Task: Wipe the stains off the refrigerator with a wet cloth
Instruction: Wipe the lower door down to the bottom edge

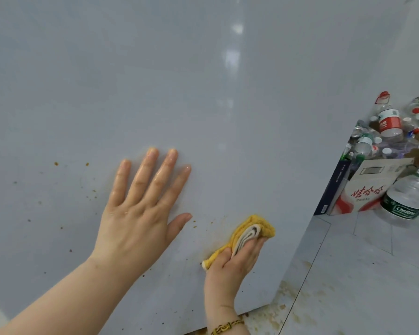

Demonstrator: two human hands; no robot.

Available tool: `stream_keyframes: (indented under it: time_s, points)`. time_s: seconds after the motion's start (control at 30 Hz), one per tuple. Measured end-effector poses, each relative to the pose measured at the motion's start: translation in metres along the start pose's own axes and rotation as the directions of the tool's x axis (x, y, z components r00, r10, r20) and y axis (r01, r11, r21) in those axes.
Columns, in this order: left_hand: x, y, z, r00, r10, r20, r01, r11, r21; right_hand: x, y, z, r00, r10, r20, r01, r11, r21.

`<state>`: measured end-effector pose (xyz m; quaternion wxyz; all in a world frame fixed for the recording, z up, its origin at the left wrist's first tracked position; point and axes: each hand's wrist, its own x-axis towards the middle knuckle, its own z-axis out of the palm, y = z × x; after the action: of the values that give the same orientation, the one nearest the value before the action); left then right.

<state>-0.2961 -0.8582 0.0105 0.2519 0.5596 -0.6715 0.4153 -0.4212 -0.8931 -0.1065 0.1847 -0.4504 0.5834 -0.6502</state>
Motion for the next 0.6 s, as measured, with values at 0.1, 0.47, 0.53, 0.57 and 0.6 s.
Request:
stream_keyframes:
  time_s: [0.1,0.47,0.53,0.57,0.6]
  points:
    - [-0.019,-0.007,-0.013,0.993,-0.116,0.006,0.116,0.989,-0.095,0.022,-0.024,-0.011,0.962,-0.273,0.024,0.274,0.958,-0.079]
    - [-0.098,-0.057,-0.038,0.819,-0.559,0.131,0.573,0.777,-0.260,-0.002,-0.007,0.020,0.317,-0.896,0.312,0.926,0.222,-0.304]
    - [-0.109,-0.064,-0.037,0.796,-0.579,0.178,0.605,0.750,-0.267,0.000,0.007,0.015,0.216,-0.892,0.397,0.949,0.096,-0.300]
    - [-0.113,-0.067,-0.036,0.787,-0.584,0.199,0.617,0.741,-0.263,0.006,0.005,0.011,0.172,-0.890,0.423,0.952,0.039,-0.304]
    - [-0.120,-0.071,-0.035,0.774,-0.593,0.221,0.633,0.731,-0.256,0.013,0.001,0.007,0.114,-0.887,0.447,0.954,-0.028,-0.299]
